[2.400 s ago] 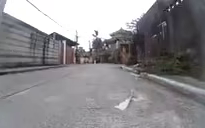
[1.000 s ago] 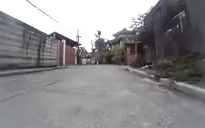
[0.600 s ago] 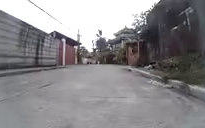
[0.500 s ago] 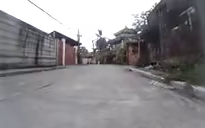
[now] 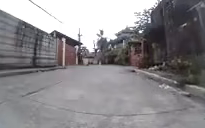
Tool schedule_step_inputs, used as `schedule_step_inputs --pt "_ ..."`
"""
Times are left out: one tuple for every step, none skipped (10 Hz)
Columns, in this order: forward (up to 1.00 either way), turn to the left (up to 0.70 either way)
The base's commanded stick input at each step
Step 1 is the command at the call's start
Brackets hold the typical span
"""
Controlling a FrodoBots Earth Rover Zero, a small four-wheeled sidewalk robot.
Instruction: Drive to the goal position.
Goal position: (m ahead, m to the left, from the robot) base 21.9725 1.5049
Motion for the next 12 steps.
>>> schedule_step_inputs --pt "1.00 0.00" --pt "1.00 0.00" --pt "1.00 0.00" --pt "1.00 0.00" --pt "1.00 0.00" --pt "1.00 0.00" --pt "1.00 0.00" --pt "1.00 0.00" --pt "1.00 0.00" --pt "1.00 0.00" --pt "1.00 0.00" --pt "1.00 0.00"
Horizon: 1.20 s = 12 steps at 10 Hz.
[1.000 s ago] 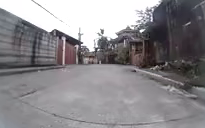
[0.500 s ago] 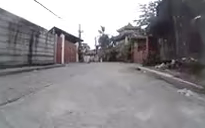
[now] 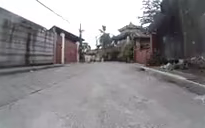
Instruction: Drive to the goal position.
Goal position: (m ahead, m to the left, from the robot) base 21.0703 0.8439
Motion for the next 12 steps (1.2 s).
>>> schedule_step_inputs --pt "1.00 0.00" --pt "1.00 0.00" --pt "1.00 0.00" --pt "1.00 0.00" --pt "1.00 0.00" --pt "1.00 0.00" --pt "1.00 0.00" --pt "1.00 0.00" --pt "1.00 0.00" --pt "1.00 0.00" --pt "1.00 0.00" --pt "1.00 -0.03"
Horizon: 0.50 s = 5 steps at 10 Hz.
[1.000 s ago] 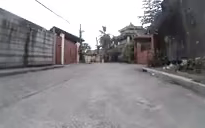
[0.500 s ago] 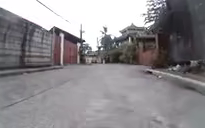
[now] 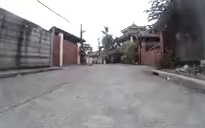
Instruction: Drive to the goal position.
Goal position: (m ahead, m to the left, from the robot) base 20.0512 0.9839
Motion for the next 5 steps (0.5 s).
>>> schedule_step_inputs --pt "1.00 -0.17" --pt "1.00 -0.38" --pt "1.00 -0.40" --pt "1.00 -0.40" --pt "1.00 -0.40"
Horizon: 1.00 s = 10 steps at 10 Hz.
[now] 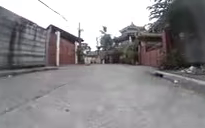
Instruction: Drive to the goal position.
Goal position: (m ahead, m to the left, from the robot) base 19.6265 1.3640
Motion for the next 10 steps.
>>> schedule_step_inputs --pt "1.00 -0.40" --pt "1.00 -0.22" --pt "1.00 -0.02" --pt "1.00 0.00" --pt "1.00 0.00" --pt "1.00 0.00" --pt "1.00 0.00" --pt "1.00 0.00" --pt "1.00 0.00" --pt "1.00 0.00"
